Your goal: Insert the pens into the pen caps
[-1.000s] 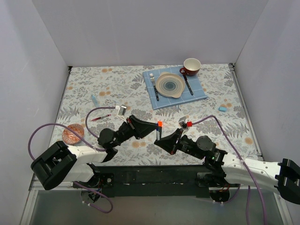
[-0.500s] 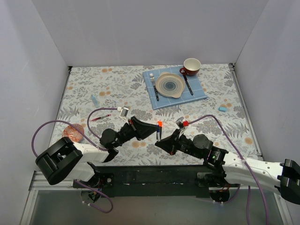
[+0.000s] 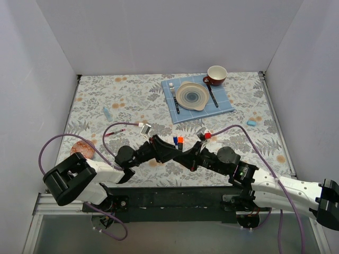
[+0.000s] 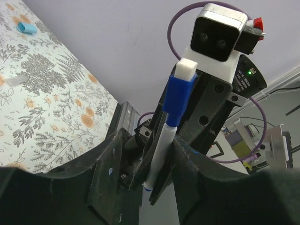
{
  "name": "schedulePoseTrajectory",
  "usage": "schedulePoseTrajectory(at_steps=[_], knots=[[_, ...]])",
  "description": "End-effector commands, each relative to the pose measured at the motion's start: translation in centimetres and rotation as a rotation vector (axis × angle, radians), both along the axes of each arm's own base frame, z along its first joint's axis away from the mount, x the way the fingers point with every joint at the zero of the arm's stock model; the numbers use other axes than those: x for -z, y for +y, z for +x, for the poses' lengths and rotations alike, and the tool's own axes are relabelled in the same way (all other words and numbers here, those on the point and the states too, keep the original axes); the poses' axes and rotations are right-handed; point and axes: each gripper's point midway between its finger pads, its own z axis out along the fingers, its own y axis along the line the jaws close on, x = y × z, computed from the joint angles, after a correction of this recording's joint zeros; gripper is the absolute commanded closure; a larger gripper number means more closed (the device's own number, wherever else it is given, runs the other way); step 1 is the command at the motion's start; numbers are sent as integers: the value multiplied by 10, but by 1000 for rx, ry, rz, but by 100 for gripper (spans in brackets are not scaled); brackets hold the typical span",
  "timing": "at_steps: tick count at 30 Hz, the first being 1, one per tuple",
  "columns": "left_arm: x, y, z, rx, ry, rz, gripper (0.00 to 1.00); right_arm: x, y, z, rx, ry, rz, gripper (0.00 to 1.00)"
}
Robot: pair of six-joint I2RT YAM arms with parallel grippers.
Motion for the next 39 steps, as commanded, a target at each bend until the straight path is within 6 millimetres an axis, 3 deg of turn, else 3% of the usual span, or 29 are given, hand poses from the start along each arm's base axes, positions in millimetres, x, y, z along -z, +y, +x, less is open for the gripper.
schedulePoseTrajectory(at_steps=[1,13,21,25,29,39], knots=[[-74,20,-45,98,-327,-256,54,-82,6,3,-8,-137,212,99],[-88,26,-47,62,-384,-248,43,-85,-4,3,19,-153,216,99],[-98,33,-41,-19,-430,-207,27,-82,-7,2,20,-146,206,99],[-102,33,-36,-49,-435,-188,25,-80,-6,-3,-8,-136,211,99],[-97,21,-8,-123,-347,-75,24,-80,-6,-6,-25,-138,212,99],[-110,21,-4,-151,-387,-86,24,-74,-1,-17,-87,-126,209,99]])
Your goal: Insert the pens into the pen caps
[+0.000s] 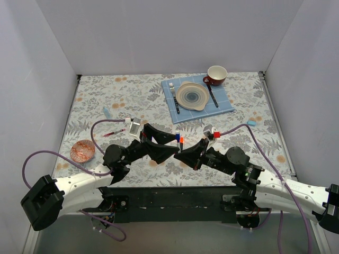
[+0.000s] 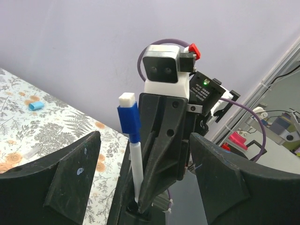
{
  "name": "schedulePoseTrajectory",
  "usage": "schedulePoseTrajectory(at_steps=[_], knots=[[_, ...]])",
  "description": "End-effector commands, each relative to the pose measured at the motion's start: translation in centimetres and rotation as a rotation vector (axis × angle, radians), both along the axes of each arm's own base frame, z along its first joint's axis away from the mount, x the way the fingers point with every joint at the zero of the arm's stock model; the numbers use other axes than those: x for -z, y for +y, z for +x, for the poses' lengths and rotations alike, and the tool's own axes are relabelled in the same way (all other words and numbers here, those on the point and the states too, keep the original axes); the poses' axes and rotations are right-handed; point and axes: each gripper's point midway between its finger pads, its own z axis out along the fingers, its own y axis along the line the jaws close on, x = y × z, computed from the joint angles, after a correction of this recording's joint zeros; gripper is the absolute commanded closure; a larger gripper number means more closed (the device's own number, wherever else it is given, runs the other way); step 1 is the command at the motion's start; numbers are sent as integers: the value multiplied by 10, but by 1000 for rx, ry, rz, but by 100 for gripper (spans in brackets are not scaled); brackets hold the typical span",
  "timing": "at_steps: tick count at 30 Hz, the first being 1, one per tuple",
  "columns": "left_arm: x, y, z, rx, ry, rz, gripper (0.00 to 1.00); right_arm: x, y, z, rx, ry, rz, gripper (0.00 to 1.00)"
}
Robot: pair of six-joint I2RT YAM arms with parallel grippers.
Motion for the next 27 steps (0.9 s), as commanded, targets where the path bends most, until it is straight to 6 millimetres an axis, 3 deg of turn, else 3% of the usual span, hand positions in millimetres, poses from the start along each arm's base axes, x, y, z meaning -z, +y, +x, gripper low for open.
schedulePoseTrajectory(at_steps=[1,19,25,27], knots=[[-17,-1,7,-41,-38,-5,24,-22,2,-5,-31,-34,64,99],[-32,4,13,-95,-56,-34,30,-16,7,-12,-83,-20,52,99],[-32,4,15,-104,-50,-28,36,-16,9,-15,-100,-18,52,99],[-33,5,15,-105,-50,-32,42,-16,9,-15,-101,-17,53,99]])
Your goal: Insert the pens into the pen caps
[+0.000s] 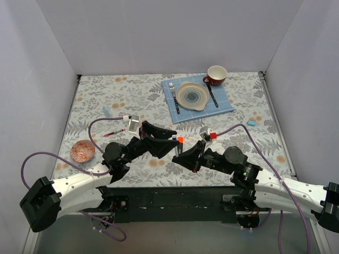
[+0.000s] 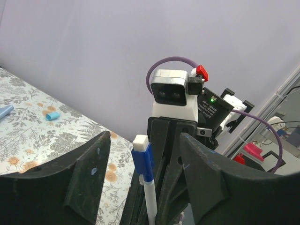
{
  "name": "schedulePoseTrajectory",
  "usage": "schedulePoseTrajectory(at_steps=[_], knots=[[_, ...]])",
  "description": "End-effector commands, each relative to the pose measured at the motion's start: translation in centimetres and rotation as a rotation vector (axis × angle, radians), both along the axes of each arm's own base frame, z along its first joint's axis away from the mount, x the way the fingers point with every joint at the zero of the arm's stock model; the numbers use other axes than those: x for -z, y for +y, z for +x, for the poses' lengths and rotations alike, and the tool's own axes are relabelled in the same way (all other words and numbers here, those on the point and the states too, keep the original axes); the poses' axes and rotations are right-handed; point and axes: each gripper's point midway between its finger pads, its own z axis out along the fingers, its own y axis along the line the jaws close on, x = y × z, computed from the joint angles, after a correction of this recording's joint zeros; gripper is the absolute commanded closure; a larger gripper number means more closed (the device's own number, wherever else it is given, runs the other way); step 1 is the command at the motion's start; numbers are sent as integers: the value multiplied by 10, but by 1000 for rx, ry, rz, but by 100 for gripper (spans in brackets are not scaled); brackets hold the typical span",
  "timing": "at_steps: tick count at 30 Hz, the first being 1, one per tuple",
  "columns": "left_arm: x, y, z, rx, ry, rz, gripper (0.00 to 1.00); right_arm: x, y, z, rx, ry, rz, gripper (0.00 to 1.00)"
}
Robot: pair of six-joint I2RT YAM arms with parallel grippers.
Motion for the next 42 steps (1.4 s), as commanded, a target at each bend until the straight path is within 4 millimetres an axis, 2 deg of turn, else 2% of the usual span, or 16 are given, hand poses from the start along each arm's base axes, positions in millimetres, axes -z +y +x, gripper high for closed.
schedulePoseTrajectory(at_steps=[1,2,3,5,8,13,15,16,23,25,26,29,32,36,39,42], knots=[[-21,4,0,-20,-33,-36,46,-21,2,-2,-16,-25,69,99],[-21,4,-2,-12,-37,-36,49,-21,1,-2,-13,-21,72,99],[-23,4,-4,0,-38,-40,57,-21,1,-2,-11,-15,74,99],[-22,2,-8,21,-39,-37,62,-23,2,-3,-16,-15,86,99],[-14,-1,-15,69,-36,-12,75,-26,1,0,-1,-18,86,99],[-3,1,-26,120,-9,-13,100,-42,-4,8,51,-50,110,99],[2,2,-27,126,11,-9,100,-45,-7,15,88,-83,95,99],[3,3,-28,130,18,-8,100,-57,-9,16,101,-102,109,99],[21,2,-33,186,125,-19,100,-103,-21,37,228,-251,134,99],[26,4,-37,210,163,-39,100,-108,-19,42,241,-280,117,99],[33,3,-35,212,181,-33,100,-119,-20,40,236,-299,136,99],[39,5,-40,234,203,-57,100,-137,-17,44,247,-346,155,99],[48,1,-41,249,224,-44,100,-144,-12,51,253,-371,134,99],[65,2,-42,230,268,-38,100,-167,-18,61,314,-409,158,99],[71,6,-47,233,277,-54,100,-180,-24,71,357,-424,173,99],[76,0,-51,239,279,-42,100,-187,-23,77,363,-441,179,99]])
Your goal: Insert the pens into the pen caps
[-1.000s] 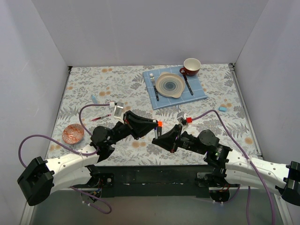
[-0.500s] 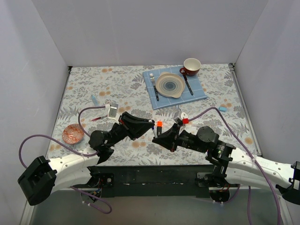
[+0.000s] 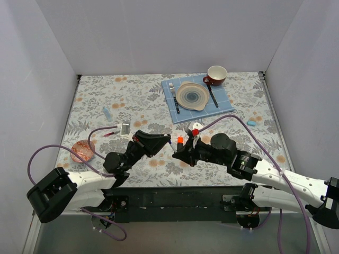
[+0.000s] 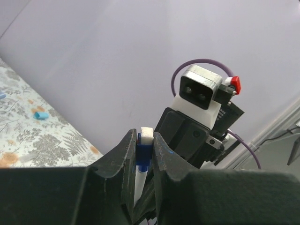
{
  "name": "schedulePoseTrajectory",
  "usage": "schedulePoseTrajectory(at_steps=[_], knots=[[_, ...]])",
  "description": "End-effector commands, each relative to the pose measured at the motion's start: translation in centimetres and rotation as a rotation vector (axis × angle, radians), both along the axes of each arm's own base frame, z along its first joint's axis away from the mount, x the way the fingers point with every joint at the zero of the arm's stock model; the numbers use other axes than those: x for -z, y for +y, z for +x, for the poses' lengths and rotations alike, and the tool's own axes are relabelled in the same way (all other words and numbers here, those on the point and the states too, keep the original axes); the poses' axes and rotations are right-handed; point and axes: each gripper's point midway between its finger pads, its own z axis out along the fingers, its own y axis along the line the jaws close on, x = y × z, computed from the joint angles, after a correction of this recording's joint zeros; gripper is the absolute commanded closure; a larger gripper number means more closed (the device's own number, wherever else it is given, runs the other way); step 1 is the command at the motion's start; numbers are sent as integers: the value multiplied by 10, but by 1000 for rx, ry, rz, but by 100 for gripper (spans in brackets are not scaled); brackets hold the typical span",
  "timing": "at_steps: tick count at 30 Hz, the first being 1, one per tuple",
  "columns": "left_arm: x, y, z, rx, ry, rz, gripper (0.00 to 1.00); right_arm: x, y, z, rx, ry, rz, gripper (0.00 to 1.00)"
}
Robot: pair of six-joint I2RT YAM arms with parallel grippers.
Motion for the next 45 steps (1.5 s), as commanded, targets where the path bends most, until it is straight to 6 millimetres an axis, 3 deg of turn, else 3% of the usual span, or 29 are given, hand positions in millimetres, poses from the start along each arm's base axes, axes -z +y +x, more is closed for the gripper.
schedulePoseTrajectory(at_steps=[1,5,11,12,17,24,27,28,33,34,35,36,37,38,40,41,42,43,44,45], knots=[[52,-28,-60,282,31,137,100,-202,-26,51,243,-353,516,99],[53,-39,-67,323,21,134,100,-209,-24,56,241,-380,532,99],[55,-40,-72,343,40,91,100,-230,-37,64,265,-449,557,99],[61,-42,-75,354,50,98,100,-229,-36,66,266,-447,551,99],[48,-49,-85,406,-2,33,100,-234,-35,63,209,-446,584,99],[40,-56,-96,440,-35,19,100,-219,-35,70,213,-410,576,99],[28,-50,-95,415,-50,-17,100,-203,-34,72,215,-373,558,99],[24,-49,-94,405,-55,-27,100,-185,-31,74,217,-333,534,99],[-1,-45,-85,341,-85,-52,100,-133,-30,66,190,-202,476,99],[12,-52,-77,323,-49,20,100,-118,-30,65,190,-164,441,93],[7,-55,-73,307,-50,33,100,-100,-30,60,178,-118,413,80],[-5,-50,-68,274,-62,29,100,-95,-35,54,171,-107,405,73],[7,-54,-61,248,-46,102,100,-85,-36,49,161,-84,384,67],[0,-53,-56,222,-65,113,100,-65,-38,44,151,-33,327,58],[0,-50,-43,168,-49,190,100,-48,-46,30,133,15,306,49],[-1,-51,-36,132,-79,239,100,-39,-49,23,117,38,290,37],[-19,-51,-26,95,-98,252,100,-27,-56,15,122,75,273,32],[-3,-52,-15,60,-45,355,100,-23,-60,12,124,91,270,27],[-1,-52,-7,29,-57,405,100,-20,-64,9,133,104,271,23],[-14,-51,4,-11,-67,421,100,-21,-71,4,140,108,285,22]])
